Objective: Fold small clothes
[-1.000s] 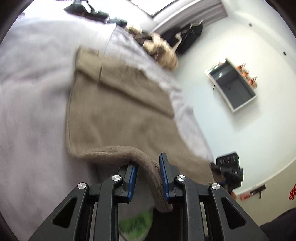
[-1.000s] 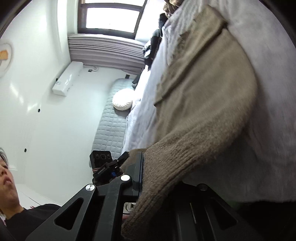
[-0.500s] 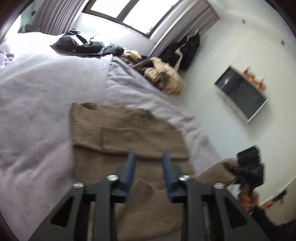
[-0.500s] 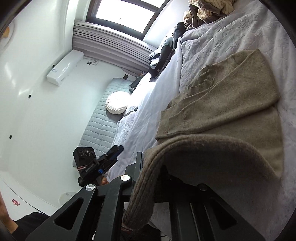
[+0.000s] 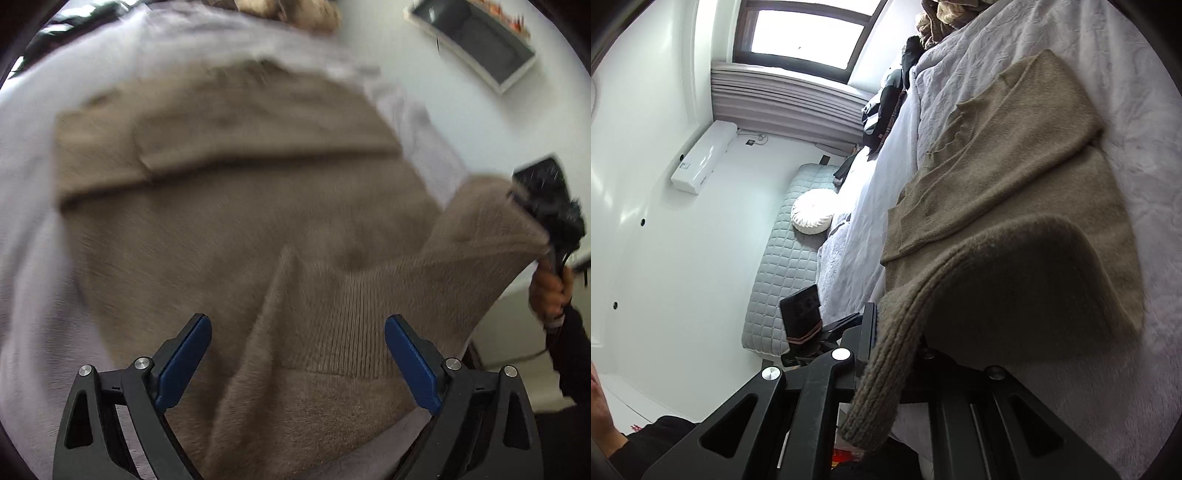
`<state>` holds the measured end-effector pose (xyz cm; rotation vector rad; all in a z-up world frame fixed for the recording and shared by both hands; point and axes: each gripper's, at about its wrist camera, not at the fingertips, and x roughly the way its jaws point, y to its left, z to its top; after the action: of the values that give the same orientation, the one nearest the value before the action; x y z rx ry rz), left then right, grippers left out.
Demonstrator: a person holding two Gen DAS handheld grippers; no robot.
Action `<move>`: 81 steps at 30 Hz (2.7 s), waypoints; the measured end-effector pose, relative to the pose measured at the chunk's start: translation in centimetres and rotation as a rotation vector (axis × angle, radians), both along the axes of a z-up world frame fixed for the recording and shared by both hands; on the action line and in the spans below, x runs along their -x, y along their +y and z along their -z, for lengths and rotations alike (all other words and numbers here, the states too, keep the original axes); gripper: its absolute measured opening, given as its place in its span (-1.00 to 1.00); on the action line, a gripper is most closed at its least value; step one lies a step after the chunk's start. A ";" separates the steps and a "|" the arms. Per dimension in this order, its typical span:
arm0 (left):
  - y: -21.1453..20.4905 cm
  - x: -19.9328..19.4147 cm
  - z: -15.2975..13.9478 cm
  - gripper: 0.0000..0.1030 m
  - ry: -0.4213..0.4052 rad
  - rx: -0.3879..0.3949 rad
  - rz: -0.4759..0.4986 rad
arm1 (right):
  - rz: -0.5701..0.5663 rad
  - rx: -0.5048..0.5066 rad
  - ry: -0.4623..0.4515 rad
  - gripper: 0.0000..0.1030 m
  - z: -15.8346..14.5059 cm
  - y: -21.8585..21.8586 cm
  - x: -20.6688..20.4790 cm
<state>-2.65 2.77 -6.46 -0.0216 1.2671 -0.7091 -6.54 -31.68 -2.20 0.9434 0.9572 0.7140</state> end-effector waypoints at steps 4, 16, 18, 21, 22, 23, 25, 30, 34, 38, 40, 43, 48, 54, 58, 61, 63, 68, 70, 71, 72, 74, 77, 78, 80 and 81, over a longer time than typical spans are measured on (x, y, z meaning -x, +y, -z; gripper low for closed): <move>-0.7 0.7 1.1 -0.64 0.049 -0.025 0.038 | 0.019 0.028 0.010 -0.85 0.3 -0.2 0.9; 6.4 -1.6 -9.8 -0.81 -0.379 0.228 -0.308 | 0.095 0.073 -0.158 -0.85 -6.4 -1.8 -6.2; 6.5 -4.2 -10.1 -0.81 -0.384 0.247 -0.350 | 0.111 0.048 -0.184 -0.91 -7.5 -1.9 -9.4; 6.3 -8.2 -9.7 -0.81 -0.414 0.233 -0.405 | 0.136 0.070 -0.185 -0.91 -8.1 -2.0 -14.0; 6.0 -9.8 -9.1 -0.81 -0.410 0.229 -0.420 | 0.137 0.090 -0.164 -0.91 -7.6 -2.0 -15.8; 6.0 -11.0 -8.6 -0.81 -0.402 0.220 -0.432 | 0.123 0.114 -0.139 -0.91 -7.0 -1.8 -17.3; 5.8 -13.3 -6.9 -0.81 -0.357 0.201 -0.460 | 0.106 0.275 -0.051 -0.82 -5.1 -1.0 -19.6; 5.6 -13.8 -4.7 -0.81 -0.302 0.186 -0.441 | -0.072 0.647 0.068 -0.82 0.1 2.0 -19.7; 5.5 -13.8 -4.0 -0.81 -0.284 0.173 -0.425 | -0.131 0.763 0.129 -0.82 3.5 2.6 -19.4; 5.5 -13.8 -3.8 -0.81 -0.271 0.171 -0.416 | -0.120 0.807 0.103 -0.78 2.8 3.1 -19.5; 5.5 -13.5 -4.0 -0.81 -0.271 0.170 -0.406 | -0.136 0.848 0.064 -0.59 2.1 3.5 -19.1; 5.4 -13.5 -3.8 -0.81 -0.267 0.167 -0.403 | -0.125 0.884 0.050 0.03 2.0 3.7 -19.7; 5.4 -13.1 -3.9 -0.81 -0.264 0.168 -0.398 | -0.059 0.944 0.021 0.12 1.0 3.6 -19.7; 5.5 -13.1 -3.8 -0.81 -0.237 0.198 -0.415 | -0.102 0.928 0.050 -0.84 2.4 4.3 -19.0; 6.3 -11.9 -5.8 -0.81 -0.294 0.253 -0.434 | 0.016 1.020 -0.150 -0.84 -2.9 5.1 -16.8; 6.7 -11.7 -7.5 -0.81 -0.368 0.263 -0.452 | 0.115 1.087 -0.273 -0.84 -6.6 5.0 -16.8; 6.7 -12.4 -8.2 -0.81 -0.407 0.255 -0.469 | 0.167 1.079 -0.292 -0.84 -8.1 4.2 -18.7; 6.2 -16.2 -6.6 -0.81 -0.418 0.207 -0.528 | 0.172 1.051 -0.216 -0.84 -5.3 3.4 -24.7; 5.7 -18.2 -4.9 -0.81 -0.393 0.162 -0.543 | 0.148 1.085 -0.178 -0.84 -2.9 3.8 -26.5; 5.5 -19.0 -4.0 -0.81 -0.377 0.137 -0.547 | 0.138 1.097 -0.164 -0.84 -1.9 3.9 -27.0; 5.3 -19.6 -3.2 -0.81 -0.364 0.118 -0.548 | 0.124 1.105 -0.144 -0.84 -0.4 4.1 -27.8; 4.9 -20.7 -1.3 -0.81 -0.334 0.065 -0.548 | 0.110 1.123 -0.110 -0.84 1.5 4.1 -28.4; 4.9 -21.3 0.6 -0.81 -0.303 -0.013 -0.557 | 0.090 1.130 -0.080 -0.81 3.9 3.5 -28.9; 5.1 -21.3 0.8 -0.80 -0.298 -0.016 -0.566 | 0.093 1.129 -0.084 -0.79 4.0 3.2 -28.7; 5.6 -21.0 0.8 -0.78 -0.280 0.004 -0.574 | 0.098 1.112 -0.082 -0.62 4.0 2.7 -28.6; 5.9 -21.0 0.7 -0.42 -0.272 0.013 -0.572 | 0.101 1.100 -0.070 -0.51 4.0 2.4 -28.6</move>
<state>18.31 8.68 -7.12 -0.2789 0.9288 -0.2139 22.04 -29.28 -6.24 -0.0096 1.0320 0.0592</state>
